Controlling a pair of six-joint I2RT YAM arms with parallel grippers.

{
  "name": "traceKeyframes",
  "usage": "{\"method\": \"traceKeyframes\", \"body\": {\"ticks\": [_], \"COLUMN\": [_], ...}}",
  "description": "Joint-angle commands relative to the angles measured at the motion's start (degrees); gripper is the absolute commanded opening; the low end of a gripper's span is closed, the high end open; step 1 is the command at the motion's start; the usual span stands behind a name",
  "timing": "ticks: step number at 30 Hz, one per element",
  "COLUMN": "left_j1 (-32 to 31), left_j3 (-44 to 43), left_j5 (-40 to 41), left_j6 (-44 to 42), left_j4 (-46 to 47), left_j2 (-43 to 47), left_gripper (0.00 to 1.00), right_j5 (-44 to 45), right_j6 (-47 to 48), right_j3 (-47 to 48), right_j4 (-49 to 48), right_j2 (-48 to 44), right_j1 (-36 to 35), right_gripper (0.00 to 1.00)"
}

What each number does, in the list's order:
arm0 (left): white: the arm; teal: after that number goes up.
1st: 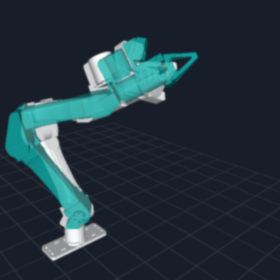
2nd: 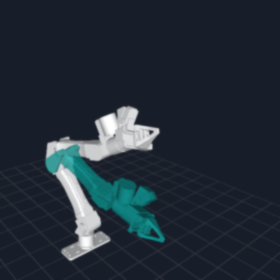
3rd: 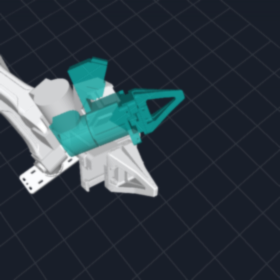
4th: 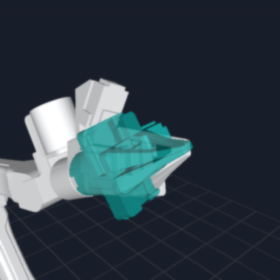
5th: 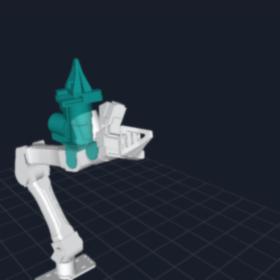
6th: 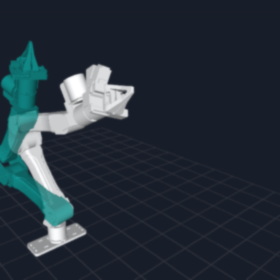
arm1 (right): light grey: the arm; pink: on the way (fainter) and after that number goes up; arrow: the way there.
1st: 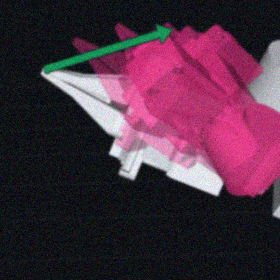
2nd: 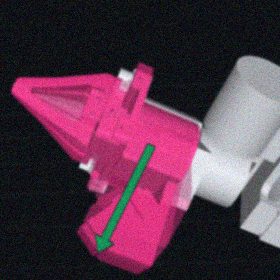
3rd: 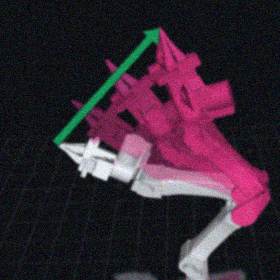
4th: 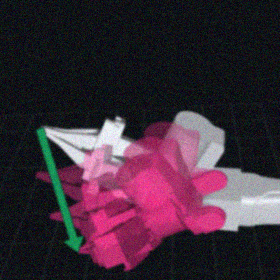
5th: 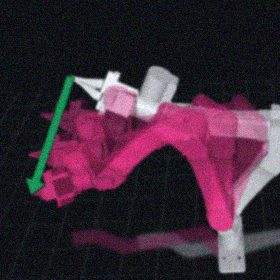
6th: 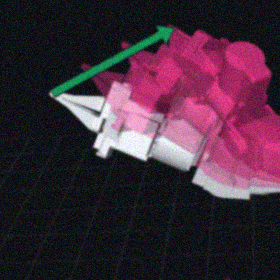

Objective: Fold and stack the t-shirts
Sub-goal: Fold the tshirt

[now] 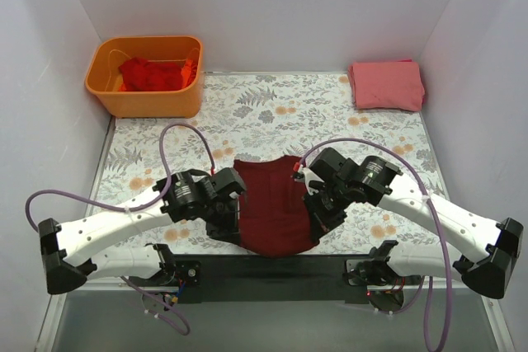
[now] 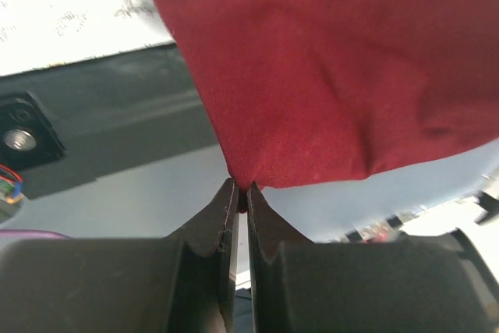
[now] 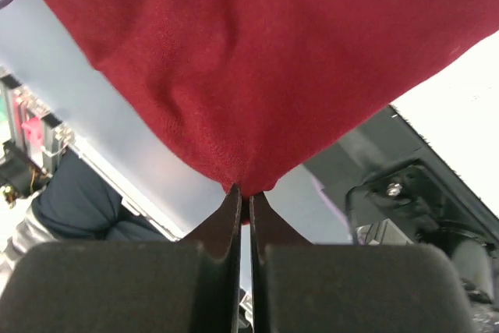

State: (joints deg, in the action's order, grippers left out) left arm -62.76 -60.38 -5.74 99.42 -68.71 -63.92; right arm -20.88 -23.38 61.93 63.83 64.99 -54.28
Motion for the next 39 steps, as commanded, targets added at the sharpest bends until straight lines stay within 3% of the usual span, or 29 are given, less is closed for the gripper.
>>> {"method": "traceKeyframes", "body": {"ticks": [1, 7, 14, 26, 39], "left_j1": [-0.8, 1.3, 18.5, 34.8, 39.6], "left_j3": [-1.3, -7.8, -8.9, -9.8, -11.3], "left_j5": [-1.8, 4.3, 1.8, -3.8, -3.6], "left_j6": [4.4, 2.3, -9.5, -19.6, -21.6], "left_j4": [-2.0, -2.8, 4.7, 16.3, 24.9], "left_j2": [4.6, -0.2, -6.9, -20.4, -37.1], "left_gripper": [0.0, 0.0, 0.0, 0.0, 0.02], "right_j5": [-2.5, 4.9, 5.5, 0.0, -6.4], "right_j6": [-4.0, -0.8, 7.9, 19.8, 23.2], "right_j3": [2.0, 10.7, 16.5, 26.1, 30.4], "right_j4": [1.1, 2.1, 1.8, 0.2, -7.6], "right_j2": [-2.2, 2.5, 10.9, 28.7, 47.9], "right_j1": [-1.6, 0.4, 13.2, 25.4, 32.2], "right_gripper": [0.01, 0.01, 0.01, 0.01, 0.01]}}
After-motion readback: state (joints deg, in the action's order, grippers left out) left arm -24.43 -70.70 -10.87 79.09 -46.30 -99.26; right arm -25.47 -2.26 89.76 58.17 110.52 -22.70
